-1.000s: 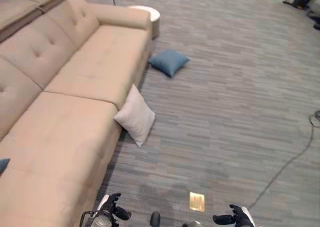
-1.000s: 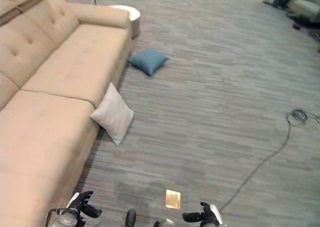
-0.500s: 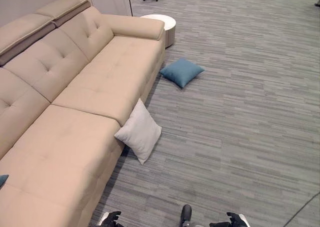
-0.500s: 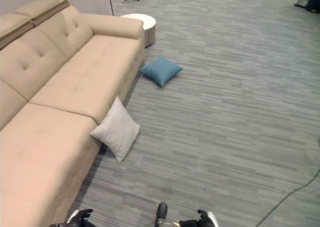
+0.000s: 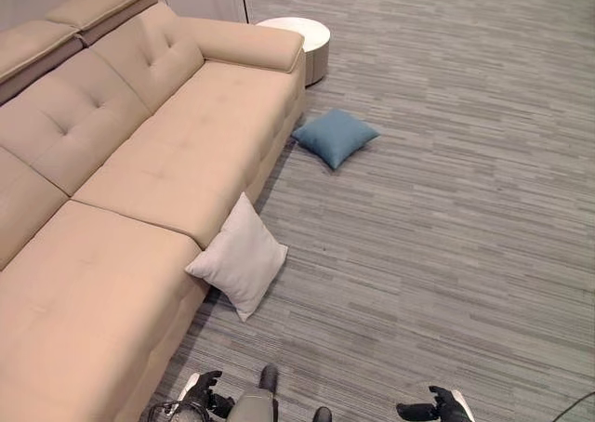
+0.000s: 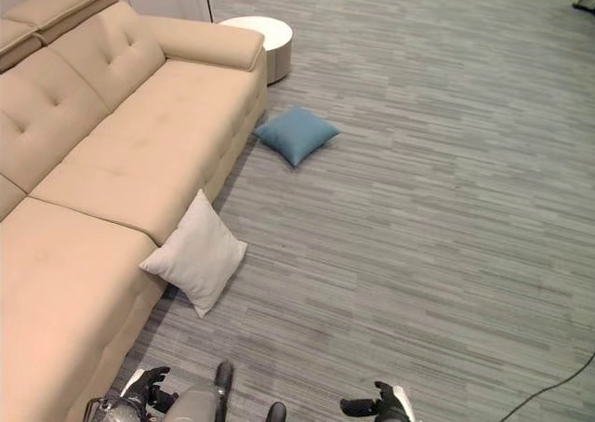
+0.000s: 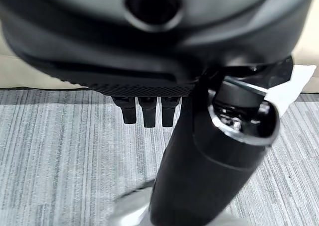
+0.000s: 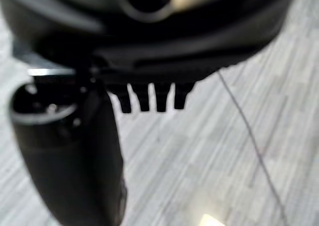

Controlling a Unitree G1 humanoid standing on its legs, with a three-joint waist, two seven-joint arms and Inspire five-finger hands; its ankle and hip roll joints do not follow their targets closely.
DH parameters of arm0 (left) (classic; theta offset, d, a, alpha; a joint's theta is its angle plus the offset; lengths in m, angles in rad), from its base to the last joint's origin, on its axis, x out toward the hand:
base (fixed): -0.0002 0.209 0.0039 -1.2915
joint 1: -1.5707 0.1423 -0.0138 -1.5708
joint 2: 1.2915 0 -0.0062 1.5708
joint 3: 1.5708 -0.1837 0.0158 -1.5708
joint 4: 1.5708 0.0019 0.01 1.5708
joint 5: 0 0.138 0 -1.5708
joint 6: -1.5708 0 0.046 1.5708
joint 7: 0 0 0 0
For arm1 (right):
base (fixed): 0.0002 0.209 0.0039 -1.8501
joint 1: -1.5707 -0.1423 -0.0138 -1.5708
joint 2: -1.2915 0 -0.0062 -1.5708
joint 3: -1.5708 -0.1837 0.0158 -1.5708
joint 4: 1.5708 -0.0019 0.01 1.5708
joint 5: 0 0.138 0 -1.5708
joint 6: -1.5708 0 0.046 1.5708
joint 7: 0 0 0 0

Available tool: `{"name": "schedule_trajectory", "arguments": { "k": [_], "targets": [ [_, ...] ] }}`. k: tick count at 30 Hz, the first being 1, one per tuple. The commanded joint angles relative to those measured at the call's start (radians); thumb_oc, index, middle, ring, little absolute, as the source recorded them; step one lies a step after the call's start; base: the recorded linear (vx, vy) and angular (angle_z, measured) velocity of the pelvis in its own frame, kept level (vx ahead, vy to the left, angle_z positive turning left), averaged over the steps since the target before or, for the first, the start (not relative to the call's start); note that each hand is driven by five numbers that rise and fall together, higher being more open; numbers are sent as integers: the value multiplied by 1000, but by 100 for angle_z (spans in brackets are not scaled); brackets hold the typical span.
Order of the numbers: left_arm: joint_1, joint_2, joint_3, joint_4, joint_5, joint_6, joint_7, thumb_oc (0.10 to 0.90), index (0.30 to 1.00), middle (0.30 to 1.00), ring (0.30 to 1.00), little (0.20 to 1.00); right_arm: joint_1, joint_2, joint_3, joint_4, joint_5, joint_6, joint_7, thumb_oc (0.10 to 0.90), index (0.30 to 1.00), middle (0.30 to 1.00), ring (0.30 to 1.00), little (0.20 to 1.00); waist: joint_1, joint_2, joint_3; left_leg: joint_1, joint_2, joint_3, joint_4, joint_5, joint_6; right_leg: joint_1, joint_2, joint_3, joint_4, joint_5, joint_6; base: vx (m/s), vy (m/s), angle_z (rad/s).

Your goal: Pick up all the scattered cushions and arrange them neatly on the sofa.

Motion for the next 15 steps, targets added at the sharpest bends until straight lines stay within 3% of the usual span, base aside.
{"name": "schedule_trajectory", "arguments": {
  "k": [1,3,5,7,8,9,10,14,15],
  "targets": [
    [-3,-17,-21,-8,23,-25,-6,800,900,900,900,900,27,-53,9,-51,-8,-26,-23,800,900,900,900,900,40,25,-43,44,-17,7,50,10,48,-15,-12,75,94,-38,99,162,41,-18],
    [4,-16,-14,-2,20,-27,-11,800,900,900,900,900,27,-50,11,-49,-17,-25,-23,800,900,900,900,900,50,16,-56,52,-44,-19,59,0,55,-6,-20,72,119,-53,108,224,69,-46],
    [10,-11,-3,2,14,-27,-11,800,900,900,900,900,28,-46,14,-53,-27,-27,-16,800,900,900,900,900,65,9,-69,84,-44,-15,39,-15,72,-9,-35,69,170,-63,118,184,94,-22],
    [11,-6,9,6,9,-26,-12,800,900,900,900,900,24,-43,14,-49,-38,-24,-8,800,900,900,900,900,75,12,-74,110,-48,-23,30,-34,90,-47,-59,55,284,-50,148,141,123,-9],
    [6,6,18,7,4,-22,-10,800,900,900,900,900,10,-40,15,-51,-43,-23,-1,800,900,900,900,900,65,21,-60,146,-44,-40,21,-47,110,-129,-86,47,446,6,190,82,96,-10],
    [6,6,18,7,4,-22,-10,800,900,900,900,900,9,-40,15,-51,-43,-23,-1,800,900,900,900,900,65,20,-60,146,-45,-39,21,-47,111,-132,-88,47,450,4,190,123,110,-1],
    [4,14,20,12,2,-23,-5,800,900,900,900,900,1,-37,15,-60,-42,-25,0,800,900,900,900,900,55,39,-50,176,-37,-52,10,-56,123,-194,-108,30,562,51,205,74,49,19],
    [8,19,25,13,1,-25,1,800,900,900,900,900,1,-36,14,-67,-38,-27,4,800,900,900,900,900,43,56,-46,227,-30,-73,-30,-63,126,-234,-151,-6,535,44,181,193,-20,37],
    [2,19,20,26,6,-29,5,800,900,900,900,900,-4,-38,20,-72,-36,-27,3,800,900,900,900,900,30,57,-41,249,-28,-88,-45,-74,116,-267,-164,4,400,40,167,255,-157,44]
  ]
}}
